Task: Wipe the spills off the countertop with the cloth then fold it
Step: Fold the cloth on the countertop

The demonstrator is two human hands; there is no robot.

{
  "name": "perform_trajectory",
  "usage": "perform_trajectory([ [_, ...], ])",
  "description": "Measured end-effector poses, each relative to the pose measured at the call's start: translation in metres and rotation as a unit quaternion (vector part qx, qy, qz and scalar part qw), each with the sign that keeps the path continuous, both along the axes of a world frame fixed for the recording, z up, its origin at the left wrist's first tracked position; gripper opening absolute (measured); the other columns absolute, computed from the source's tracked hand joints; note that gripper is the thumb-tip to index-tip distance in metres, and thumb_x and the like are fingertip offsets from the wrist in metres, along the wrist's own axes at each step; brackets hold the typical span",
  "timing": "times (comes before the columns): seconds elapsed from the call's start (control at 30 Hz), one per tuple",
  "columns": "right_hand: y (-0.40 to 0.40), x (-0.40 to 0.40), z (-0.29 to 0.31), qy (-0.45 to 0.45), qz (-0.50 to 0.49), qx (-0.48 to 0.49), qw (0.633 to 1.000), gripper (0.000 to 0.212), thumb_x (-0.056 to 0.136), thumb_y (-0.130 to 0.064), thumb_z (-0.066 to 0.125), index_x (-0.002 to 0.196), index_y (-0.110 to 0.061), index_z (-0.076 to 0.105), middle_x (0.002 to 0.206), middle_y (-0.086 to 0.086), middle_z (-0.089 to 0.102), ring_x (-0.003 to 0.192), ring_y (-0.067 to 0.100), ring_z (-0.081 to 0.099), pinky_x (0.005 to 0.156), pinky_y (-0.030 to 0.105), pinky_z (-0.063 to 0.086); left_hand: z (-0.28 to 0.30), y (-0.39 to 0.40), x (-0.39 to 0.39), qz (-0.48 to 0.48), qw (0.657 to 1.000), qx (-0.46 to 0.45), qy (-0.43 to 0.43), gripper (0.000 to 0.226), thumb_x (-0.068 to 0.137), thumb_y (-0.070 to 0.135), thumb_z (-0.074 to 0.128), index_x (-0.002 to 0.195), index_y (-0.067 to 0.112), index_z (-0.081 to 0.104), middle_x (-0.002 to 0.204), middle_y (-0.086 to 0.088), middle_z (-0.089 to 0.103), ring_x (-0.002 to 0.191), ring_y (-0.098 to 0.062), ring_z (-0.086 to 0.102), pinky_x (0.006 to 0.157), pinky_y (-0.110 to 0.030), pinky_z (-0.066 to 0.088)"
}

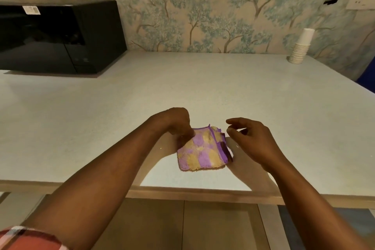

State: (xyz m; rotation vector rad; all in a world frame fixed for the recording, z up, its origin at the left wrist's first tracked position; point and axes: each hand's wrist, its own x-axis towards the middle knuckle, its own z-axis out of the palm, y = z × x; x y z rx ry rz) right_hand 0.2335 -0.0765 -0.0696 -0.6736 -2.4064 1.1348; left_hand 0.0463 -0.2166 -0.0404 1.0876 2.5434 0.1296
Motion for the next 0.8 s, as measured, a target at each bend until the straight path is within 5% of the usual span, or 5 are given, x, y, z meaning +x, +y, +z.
perform_trajectory([
  [0.23,0.032,-0.012,0.011,-0.112,0.062,0.047,0.991,0.041,0.091,-0.042,0.068,0.127,-0.023,0.070,0.110,-0.005,0.071,0.091,0.006,0.059,0.071,0.018,0.042,0.014,0.005,0.000,0.057,0.988,0.025,-0.142,0.018,0.087,0.028,0.064,0.091,0.011,0.064,0.092,-0.005,0.065,0.077,-0.016,0.061,0.055,-0.021,0.051],
  [0.47,0.044,-0.040,0.023,-0.186,0.128,0.020,0.974,0.050,0.086,-0.048,0.073,0.127,-0.019,0.068,0.118,0.002,0.075,0.094,0.015,0.072,0.091,0.037,0.058,0.028,0.005,-0.001,0.043,0.987,0.028,-0.150,0.012,0.084,0.026,0.066,0.088,0.015,0.062,0.075,0.004,0.061,0.056,-0.008,0.050,0.044,-0.016,0.040],
  [0.63,0.049,-0.058,0.029,-0.236,0.182,0.027,0.954,0.063,0.085,-0.048,0.074,0.137,-0.016,0.061,0.129,0.006,0.070,0.097,0.019,0.073,0.093,0.036,0.058,0.038,0.012,0.006,0.027,0.986,-0.066,-0.153,0.030,0.085,0.034,0.069,0.105,0.012,0.065,0.084,0.004,0.063,0.068,-0.012,0.057,0.045,-0.014,0.045],
  [0.8,0.053,-0.068,0.034,-0.257,0.222,0.027,0.940,0.065,0.083,-0.052,0.074,0.135,-0.015,0.063,0.136,0.006,0.065,0.118,0.025,0.064,0.102,0.041,0.054,0.049,0.019,0.008,-0.002,0.983,-0.073,-0.170,0.010,0.089,0.030,0.065,0.095,0.022,0.064,0.092,0.007,0.063,0.084,-0.013,0.061,0.062,-0.021,0.051],
])
